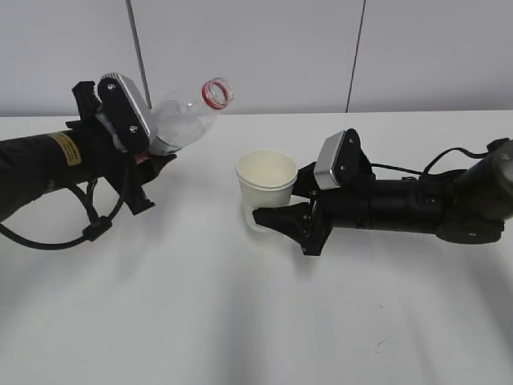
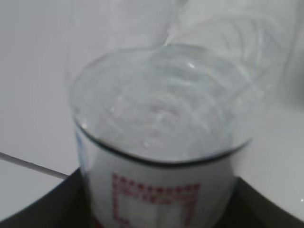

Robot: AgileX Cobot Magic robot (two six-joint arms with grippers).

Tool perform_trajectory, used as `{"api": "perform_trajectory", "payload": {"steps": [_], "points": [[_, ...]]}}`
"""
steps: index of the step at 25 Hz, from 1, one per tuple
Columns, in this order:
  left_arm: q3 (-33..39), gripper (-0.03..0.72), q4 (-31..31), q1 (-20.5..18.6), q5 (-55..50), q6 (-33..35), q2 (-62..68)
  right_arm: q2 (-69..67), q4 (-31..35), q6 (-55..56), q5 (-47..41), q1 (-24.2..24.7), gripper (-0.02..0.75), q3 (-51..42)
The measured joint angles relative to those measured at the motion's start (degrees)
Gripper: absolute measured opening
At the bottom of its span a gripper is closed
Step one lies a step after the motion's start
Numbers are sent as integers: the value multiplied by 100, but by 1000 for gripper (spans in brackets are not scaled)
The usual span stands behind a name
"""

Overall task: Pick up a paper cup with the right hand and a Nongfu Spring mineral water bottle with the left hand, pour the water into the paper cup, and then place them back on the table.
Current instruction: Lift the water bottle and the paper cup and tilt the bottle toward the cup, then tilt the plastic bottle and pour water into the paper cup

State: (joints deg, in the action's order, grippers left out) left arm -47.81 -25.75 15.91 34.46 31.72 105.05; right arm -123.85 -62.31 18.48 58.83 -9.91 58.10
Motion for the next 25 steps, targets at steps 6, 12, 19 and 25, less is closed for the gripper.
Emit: {"api": "perform_trajectory", "payload": {"steps": [6,12,19,25], "points": [[0,419,448,0,-69,885,0,0,-243,223,0,0,484,92],[0,419,535,0,-69,1447,0,0,-353,280,0,0,484,118],[0,419,611,0,89,2050,0,0,-366,280,-23,-72,484,121],[0,418,789,0,405,2337,0,0,-366,280,-23,-86,484,121]]}}
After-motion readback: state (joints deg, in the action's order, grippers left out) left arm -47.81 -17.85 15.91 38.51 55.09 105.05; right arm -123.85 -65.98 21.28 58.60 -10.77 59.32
